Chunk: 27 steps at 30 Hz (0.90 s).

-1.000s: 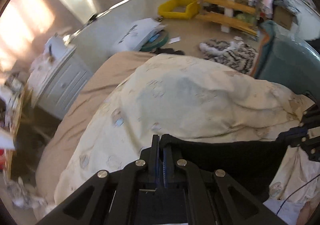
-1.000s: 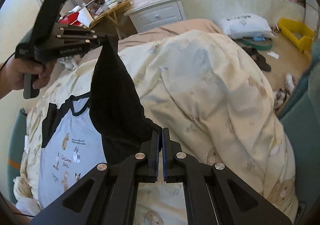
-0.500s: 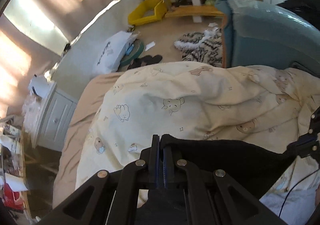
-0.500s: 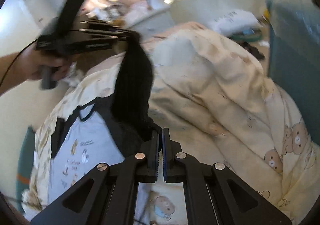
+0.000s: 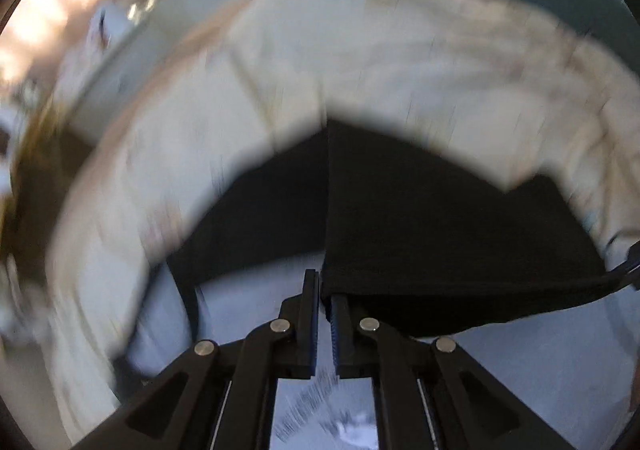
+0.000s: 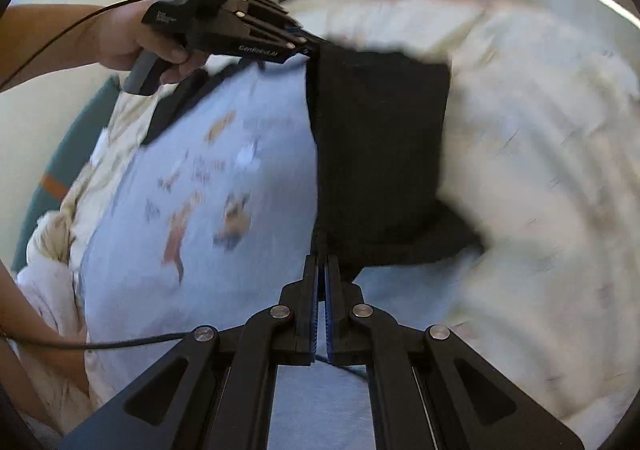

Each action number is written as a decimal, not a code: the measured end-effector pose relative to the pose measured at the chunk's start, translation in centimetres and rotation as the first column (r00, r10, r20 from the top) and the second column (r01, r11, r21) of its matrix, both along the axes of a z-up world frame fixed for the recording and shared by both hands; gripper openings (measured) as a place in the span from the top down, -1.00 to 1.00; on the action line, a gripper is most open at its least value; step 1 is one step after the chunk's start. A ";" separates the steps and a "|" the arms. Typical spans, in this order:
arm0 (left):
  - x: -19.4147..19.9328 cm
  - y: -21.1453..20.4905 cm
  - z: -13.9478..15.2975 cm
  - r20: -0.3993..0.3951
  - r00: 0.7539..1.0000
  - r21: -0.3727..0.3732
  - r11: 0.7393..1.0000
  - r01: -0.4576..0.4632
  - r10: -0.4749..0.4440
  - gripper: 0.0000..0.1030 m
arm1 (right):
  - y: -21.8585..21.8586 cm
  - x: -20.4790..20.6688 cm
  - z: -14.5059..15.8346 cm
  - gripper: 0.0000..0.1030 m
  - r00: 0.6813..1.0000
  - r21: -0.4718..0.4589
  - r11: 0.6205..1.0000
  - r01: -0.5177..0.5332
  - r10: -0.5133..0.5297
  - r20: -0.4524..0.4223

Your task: Fold clothes

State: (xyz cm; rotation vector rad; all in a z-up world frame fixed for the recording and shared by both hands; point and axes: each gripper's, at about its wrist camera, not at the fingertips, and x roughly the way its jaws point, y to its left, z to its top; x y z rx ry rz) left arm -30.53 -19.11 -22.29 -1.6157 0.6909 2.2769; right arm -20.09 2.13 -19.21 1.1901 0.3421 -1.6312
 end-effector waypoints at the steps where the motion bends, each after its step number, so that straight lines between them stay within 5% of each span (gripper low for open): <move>1: 0.7 -0.6 -1.5 0.010 1.000 -0.011 1.000 -0.024 0.024 0.87 | -0.4 0.5 -1.4 0.96 1.000 0.025 1.000 -0.013 0.012 0.015; 6: 2.6 -2.6 -5.1 0.017 0.989 0.019 0.989 -0.149 0.148 0.86 | -0.8 0.3 -4.9 0.86 0.997 0.081 0.997 0.014 -0.021 0.077; 12: 3.9 -3.3 -2.3 -0.015 0.993 0.086 0.990 -0.114 0.116 0.86 | 1.4 -0.5 -4.9 0.85 0.990 0.081 0.996 0.035 -0.046 0.133; 15: 4.7 -4.0 -0.4 -0.016 0.992 0.143 0.982 -0.124 0.127 0.86 | 3.3 -3.1 -3.8 0.85 0.980 0.041 0.991 0.126 -0.131 0.152; 17: 5.4 -3.6 -0.2 0.000 0.997 0.121 0.989 -0.080 0.080 0.86 | 4.5 -4.9 -3.0 0.47 0.968 0.015 0.982 0.187 -0.187 0.166; 19: 5.6 -3.3 -1.0 0.078 0.995 0.097 0.993 -0.068 0.061 0.54 | 5.7 -6.6 -2.3 0.36 0.953 -0.009 0.969 0.248 -0.242 0.182; 22: 6.0 -3.1 -1.9 0.124 0.992 0.036 0.998 -0.043 0.038 0.53 | 6.9 -9.4 -1.8 0.13 0.925 -0.028 0.943 0.332 -0.320 0.204; 27: 4.9 -4.3 0.4 0.084 0.990 0.136 0.983 -0.126 0.116 0.53 | 5.3 -11.4 -3.3 0.11 0.932 -0.010 0.953 0.302 -0.293 0.212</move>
